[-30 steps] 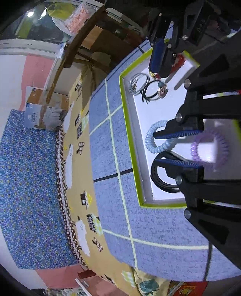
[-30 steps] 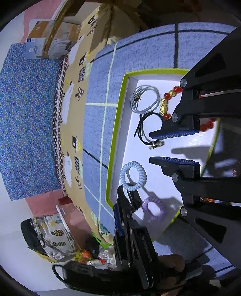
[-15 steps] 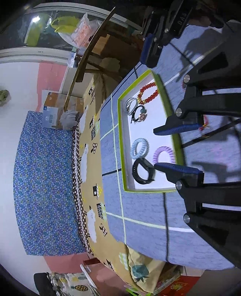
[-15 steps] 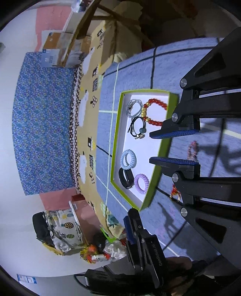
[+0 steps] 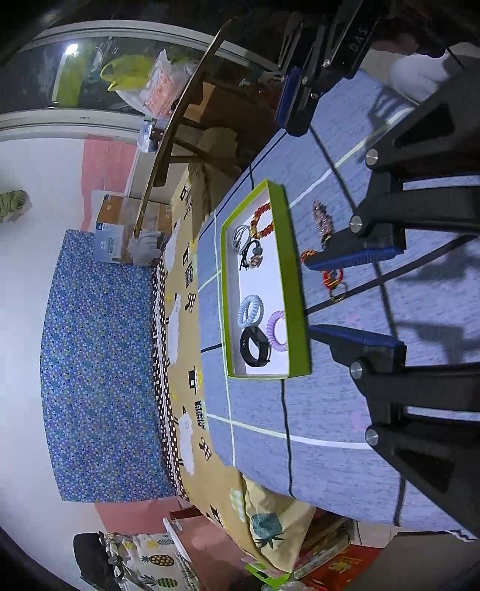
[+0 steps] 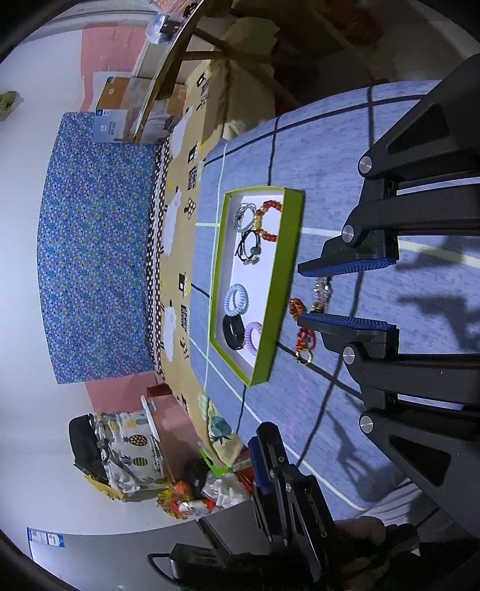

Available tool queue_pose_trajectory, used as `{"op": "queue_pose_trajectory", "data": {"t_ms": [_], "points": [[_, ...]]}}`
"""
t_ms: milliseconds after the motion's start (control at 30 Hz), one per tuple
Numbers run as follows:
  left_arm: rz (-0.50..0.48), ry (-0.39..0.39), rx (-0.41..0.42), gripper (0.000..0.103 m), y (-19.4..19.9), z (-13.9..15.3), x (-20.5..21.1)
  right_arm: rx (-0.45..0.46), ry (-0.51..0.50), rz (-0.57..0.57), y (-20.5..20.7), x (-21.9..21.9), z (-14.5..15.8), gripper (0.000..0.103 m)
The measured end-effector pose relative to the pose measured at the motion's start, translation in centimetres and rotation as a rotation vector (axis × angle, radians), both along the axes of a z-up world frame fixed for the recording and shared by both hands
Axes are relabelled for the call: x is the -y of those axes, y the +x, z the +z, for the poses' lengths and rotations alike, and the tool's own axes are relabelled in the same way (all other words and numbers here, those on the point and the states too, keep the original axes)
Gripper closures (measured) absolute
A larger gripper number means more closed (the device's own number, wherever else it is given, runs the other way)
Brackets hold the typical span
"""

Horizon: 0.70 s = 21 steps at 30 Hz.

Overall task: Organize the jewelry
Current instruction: 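Withdraw both open grippers from the box toward the remaining jewelry, then lower the left gripper onto the gold ring and grasp it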

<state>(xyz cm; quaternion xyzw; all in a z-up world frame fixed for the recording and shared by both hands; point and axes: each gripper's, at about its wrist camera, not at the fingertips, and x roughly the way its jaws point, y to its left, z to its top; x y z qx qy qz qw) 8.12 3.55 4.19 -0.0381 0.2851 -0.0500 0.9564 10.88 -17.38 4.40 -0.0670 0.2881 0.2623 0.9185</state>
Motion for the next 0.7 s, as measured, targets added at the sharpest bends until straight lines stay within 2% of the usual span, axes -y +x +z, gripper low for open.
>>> {"op": "queue_pose_trajectory", "data": {"t_ms": [300,700], "points": [[-0.018,0.016,0.005,0.071,-1.9,-0.1,0.9,-0.001,0.005,-0.002,-1.3,0.2,-0.3,0.082],[-0.024,0.009,-0.006,0.071,-2.0,-0.4,0.9,-0.011,0.001,0.002,-1.5,0.0,-0.4,0.081]]}}
